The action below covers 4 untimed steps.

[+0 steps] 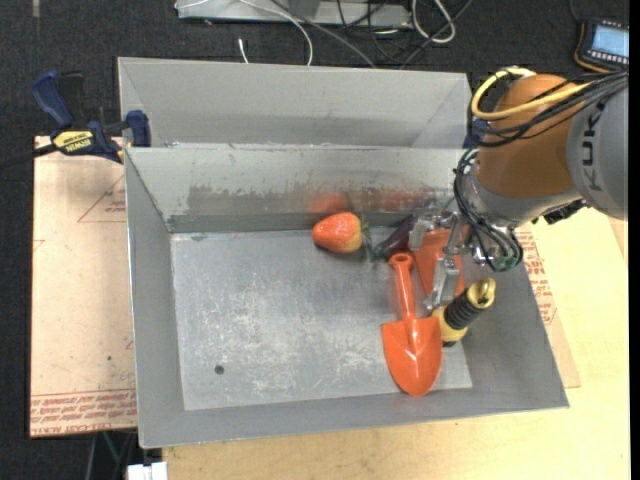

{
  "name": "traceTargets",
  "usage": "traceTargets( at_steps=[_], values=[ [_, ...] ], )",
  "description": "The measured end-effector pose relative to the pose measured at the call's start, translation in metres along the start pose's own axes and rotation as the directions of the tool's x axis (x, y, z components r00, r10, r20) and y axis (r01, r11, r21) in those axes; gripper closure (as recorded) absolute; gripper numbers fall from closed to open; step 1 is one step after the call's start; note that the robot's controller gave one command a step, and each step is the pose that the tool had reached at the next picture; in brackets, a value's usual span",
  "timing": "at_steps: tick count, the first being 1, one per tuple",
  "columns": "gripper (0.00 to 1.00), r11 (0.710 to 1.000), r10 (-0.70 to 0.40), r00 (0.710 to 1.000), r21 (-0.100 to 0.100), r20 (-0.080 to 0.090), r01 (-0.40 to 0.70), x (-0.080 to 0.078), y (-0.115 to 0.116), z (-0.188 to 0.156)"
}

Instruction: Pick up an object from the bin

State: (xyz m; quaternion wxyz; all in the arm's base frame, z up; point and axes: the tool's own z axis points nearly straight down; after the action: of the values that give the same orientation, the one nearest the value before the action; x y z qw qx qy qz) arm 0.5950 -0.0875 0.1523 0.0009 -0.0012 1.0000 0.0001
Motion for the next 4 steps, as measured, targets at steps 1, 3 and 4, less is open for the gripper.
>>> traceTargets(
  at_steps=[1,3,4],
  values=[
    [0.0,1.0,0.0,1.0,0.0,0.0,0.0,0.0,0.0,0.0],
    [0.0,0.999,0.036,0.999,-0.001,0.005,-0.036,0.01,-0.009,-0.022],
    [0.0,1.0,-0.014,1.0,-0.001,0.003,0.014,0.007,-0.026,-0.015]
  ],
)
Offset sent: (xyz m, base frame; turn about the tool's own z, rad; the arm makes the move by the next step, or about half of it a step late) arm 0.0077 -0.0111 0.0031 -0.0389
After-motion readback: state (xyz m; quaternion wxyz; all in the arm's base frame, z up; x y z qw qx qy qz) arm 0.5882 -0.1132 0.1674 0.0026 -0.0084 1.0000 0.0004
